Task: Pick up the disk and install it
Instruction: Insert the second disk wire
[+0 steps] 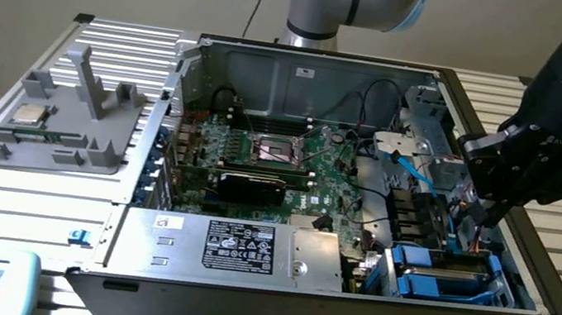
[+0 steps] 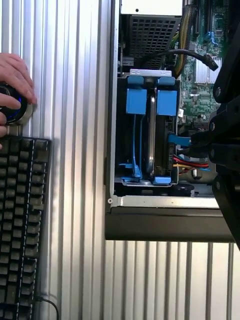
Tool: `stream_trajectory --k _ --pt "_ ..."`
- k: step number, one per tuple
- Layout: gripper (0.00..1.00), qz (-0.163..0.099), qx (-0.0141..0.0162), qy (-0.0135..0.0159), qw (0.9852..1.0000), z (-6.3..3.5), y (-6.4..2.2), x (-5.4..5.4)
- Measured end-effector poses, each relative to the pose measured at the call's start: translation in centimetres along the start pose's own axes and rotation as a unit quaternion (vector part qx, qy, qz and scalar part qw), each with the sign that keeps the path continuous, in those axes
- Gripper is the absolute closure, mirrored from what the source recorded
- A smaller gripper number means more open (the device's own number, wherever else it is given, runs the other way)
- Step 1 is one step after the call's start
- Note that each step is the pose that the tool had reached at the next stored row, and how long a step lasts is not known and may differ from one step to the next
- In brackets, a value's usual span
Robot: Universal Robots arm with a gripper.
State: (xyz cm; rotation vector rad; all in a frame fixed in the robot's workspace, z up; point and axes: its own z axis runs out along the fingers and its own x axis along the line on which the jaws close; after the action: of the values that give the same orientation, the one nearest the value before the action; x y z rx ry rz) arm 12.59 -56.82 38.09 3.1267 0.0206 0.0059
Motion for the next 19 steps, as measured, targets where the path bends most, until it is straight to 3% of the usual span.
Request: stream_trajectory --k 6,11,19 --pt "0.89 0.000 -0.0002 0.0000 1.0000 0.17 0.16 0.0" --pt "0.89 -0.002 0.0006 0.0000 1.0000 1.01 0.53 0.0" --pt "0.89 -0.003 0.0059 0.0001 1.0000 2.47 1.25 0.0"
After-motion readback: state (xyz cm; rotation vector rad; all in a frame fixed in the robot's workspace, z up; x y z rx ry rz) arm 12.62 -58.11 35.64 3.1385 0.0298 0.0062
